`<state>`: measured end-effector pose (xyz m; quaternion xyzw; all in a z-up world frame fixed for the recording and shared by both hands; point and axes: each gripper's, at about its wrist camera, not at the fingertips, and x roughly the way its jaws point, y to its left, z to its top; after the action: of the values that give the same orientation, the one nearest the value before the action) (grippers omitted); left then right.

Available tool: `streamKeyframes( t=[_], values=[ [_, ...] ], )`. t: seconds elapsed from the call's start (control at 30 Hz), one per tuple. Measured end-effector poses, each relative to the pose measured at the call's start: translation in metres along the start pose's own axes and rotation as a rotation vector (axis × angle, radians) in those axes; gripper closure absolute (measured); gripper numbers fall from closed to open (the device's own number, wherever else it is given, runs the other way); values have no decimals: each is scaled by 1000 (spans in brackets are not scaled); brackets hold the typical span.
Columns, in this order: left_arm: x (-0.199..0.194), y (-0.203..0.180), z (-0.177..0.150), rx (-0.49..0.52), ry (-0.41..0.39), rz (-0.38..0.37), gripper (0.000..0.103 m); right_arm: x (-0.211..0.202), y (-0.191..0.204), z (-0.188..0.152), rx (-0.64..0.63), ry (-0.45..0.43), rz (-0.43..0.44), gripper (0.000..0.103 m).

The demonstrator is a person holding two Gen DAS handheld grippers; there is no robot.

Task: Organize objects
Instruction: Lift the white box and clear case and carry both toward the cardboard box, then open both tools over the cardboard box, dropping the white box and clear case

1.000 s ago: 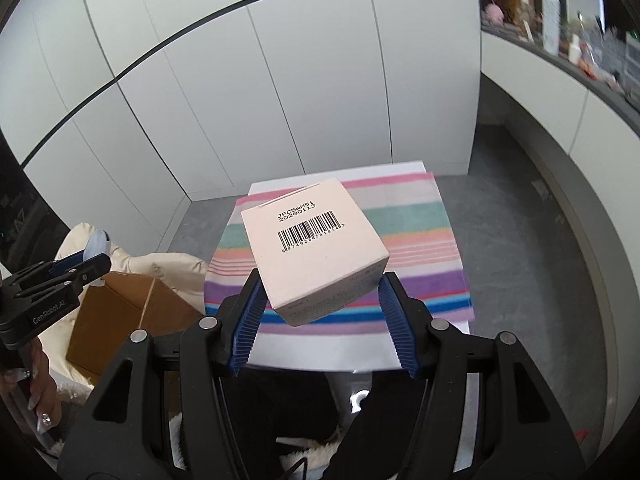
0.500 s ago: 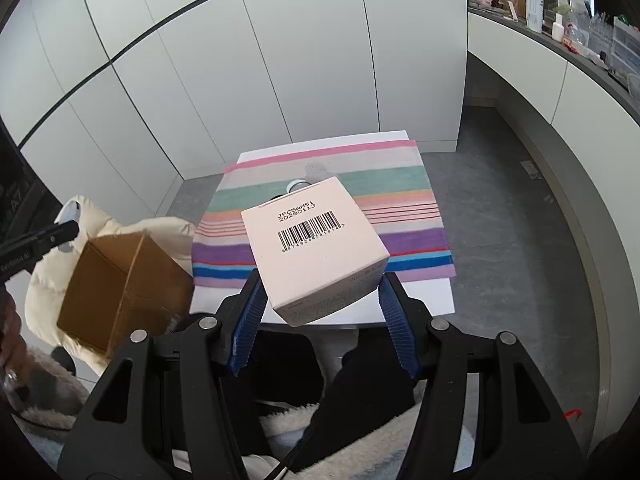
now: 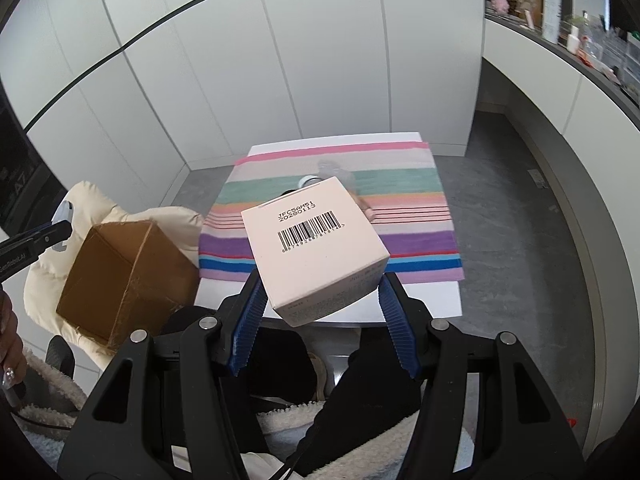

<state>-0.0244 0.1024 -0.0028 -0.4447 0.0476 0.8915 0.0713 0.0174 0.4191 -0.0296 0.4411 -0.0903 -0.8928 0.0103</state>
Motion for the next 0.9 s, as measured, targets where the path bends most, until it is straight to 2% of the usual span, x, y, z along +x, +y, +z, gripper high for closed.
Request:
streamKeyframes(
  t=[0.2,0.43,0.7,0.9],
  values=[
    [-4,21,-10,-36,4,28,66,7,36,4,-75,0,43,43],
    [-12,61,-29,-110,12,80,66,21,97,11,-185,9,128,43],
    [-15,125,-58,-241,31,161,66,41,193,11,-353,40,260,43],
    [-9,169,-77,-335,50,214,66,60,265,-3,-466,78,352,43]
  ],
)
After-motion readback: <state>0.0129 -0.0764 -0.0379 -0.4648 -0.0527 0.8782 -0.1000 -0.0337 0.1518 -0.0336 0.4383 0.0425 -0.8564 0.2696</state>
